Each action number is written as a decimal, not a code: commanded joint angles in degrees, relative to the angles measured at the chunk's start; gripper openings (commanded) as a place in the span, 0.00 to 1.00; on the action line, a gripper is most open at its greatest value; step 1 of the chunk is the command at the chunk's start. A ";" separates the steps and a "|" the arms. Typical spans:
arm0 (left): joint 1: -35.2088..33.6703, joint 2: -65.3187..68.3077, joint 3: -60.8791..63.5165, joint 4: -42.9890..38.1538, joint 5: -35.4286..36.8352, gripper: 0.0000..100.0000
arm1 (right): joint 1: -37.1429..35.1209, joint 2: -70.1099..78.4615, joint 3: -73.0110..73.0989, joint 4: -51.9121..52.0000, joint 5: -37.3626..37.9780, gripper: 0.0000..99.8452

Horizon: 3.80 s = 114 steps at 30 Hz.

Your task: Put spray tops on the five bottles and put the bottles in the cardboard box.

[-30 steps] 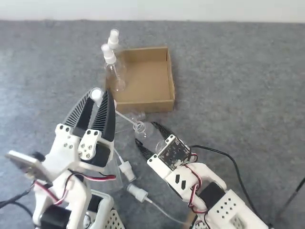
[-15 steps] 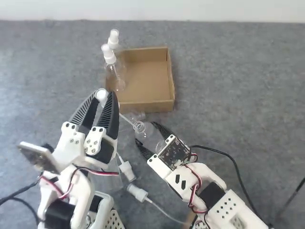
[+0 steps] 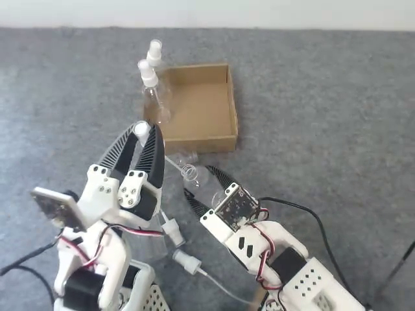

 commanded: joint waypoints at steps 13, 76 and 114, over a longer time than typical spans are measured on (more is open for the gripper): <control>3.96 -0.18 5.58 0.18 -1.85 0.01 | -0.31 -1.27 0.70 -1.80 0.09 0.09; -4.40 -0.18 2.59 3.43 -5.27 0.12 | 0.04 -1.27 0.88 -1.80 0.44 0.09; -4.57 -0.18 10.51 2.73 -2.29 0.12 | -0.31 -1.27 1.23 -9.63 -9.85 0.09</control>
